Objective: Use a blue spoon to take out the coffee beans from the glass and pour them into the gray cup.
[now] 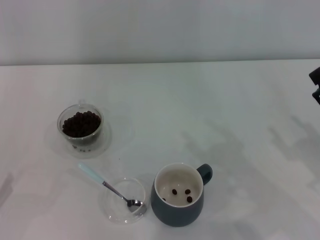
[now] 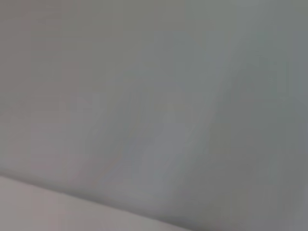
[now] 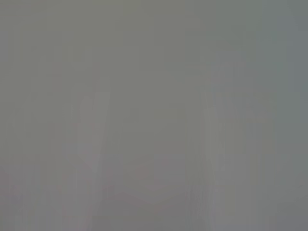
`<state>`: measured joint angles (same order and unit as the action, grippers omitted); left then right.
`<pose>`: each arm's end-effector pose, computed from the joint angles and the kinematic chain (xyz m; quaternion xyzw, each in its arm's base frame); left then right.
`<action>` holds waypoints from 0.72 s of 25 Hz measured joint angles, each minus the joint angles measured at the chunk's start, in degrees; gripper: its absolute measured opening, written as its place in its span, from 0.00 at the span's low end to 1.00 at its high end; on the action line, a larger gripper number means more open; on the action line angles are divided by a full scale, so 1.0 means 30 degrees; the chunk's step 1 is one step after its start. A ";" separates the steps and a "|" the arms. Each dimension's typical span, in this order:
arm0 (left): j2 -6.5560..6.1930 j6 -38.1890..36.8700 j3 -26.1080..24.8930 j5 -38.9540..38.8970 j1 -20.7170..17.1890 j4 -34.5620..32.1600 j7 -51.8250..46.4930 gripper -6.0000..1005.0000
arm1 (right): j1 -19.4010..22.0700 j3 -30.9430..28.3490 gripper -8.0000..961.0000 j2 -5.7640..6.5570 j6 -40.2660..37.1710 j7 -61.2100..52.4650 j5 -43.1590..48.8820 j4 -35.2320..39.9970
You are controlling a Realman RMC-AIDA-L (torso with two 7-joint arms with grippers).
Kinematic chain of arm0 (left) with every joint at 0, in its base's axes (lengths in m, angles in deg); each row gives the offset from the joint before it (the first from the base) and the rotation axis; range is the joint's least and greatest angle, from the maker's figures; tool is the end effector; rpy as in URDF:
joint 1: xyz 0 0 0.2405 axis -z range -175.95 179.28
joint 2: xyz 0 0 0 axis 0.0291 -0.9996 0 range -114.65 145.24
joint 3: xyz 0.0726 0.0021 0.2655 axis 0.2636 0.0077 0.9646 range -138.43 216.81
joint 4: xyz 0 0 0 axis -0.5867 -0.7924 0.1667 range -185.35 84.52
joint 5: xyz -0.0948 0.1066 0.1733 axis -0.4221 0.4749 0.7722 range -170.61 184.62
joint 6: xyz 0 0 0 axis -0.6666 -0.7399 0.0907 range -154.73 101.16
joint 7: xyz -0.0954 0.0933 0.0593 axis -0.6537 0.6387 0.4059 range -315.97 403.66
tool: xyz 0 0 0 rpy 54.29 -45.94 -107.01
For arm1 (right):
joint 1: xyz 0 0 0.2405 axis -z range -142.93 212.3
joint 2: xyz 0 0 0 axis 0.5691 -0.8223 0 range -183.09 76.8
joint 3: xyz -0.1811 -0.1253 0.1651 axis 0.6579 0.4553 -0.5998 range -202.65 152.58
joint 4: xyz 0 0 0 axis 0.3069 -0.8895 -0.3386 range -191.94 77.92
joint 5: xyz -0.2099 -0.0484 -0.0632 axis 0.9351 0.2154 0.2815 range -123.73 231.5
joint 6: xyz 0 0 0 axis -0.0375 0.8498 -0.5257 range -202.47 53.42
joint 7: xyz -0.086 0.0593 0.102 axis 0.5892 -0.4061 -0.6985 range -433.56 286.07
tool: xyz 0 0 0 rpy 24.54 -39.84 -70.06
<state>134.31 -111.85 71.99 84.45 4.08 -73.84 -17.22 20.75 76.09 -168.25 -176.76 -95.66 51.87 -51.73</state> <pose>-0.4246 0.2041 0.0309 -0.7068 -0.3787 -0.3890 0.4536 0.3511 0.2497 0.0241 -0.7039 0.0933 0.4633 0.5303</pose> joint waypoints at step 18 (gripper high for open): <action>-0.0035 0.1658 -0.1050 -0.3052 0.1471 0.2457 0.7168 0.80 | 0.0032 0.2315 0.81 -0.0016 0.0191 -0.0332 -0.0252 0.0118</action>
<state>134.20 -106.88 68.84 75.30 8.49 -66.47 4.28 20.84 83.04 -168.30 -176.19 -96.66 51.11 -51.38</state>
